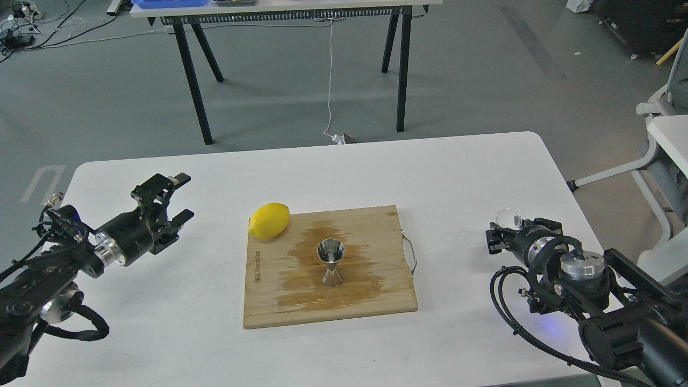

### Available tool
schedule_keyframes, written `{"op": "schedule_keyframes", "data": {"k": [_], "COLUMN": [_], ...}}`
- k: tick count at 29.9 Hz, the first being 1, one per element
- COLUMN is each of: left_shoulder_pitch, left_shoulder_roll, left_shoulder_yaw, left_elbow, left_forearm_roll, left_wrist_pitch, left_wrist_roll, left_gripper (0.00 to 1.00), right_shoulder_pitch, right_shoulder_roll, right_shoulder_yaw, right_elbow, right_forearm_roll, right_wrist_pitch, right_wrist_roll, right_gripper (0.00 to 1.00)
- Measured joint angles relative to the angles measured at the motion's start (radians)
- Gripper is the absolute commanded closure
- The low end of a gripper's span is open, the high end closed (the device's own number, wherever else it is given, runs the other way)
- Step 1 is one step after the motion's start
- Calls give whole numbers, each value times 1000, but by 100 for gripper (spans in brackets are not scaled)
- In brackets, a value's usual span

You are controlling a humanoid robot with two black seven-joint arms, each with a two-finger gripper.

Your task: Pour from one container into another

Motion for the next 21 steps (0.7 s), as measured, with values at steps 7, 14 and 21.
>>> {"op": "schedule_keyframes", "data": {"k": [7, 14, 21], "left_shoulder_pitch": [0, 0, 0], "left_shoulder_roll": [0, 0, 2], "left_shoulder_yaw": [0, 1, 0], "left_elbow": [0, 0, 0], "left_forearm_roll": [0, 0, 0], "left_wrist_pitch": [0, 0, 0], "left_wrist_roll": [0, 0, 0], "left_gripper": [1, 1, 1], "right_shoulder_pitch": [0, 0, 0], "right_shoulder_roll": [0, 0, 0], "right_shoulder_yaw": [0, 0, -2], "right_elbow": [2, 2, 3], "right_forearm_roll": [0, 0, 0], "right_wrist_pitch": [0, 0, 0], "right_wrist_roll": [0, 0, 0], "right_gripper": [39, 25, 16]}}
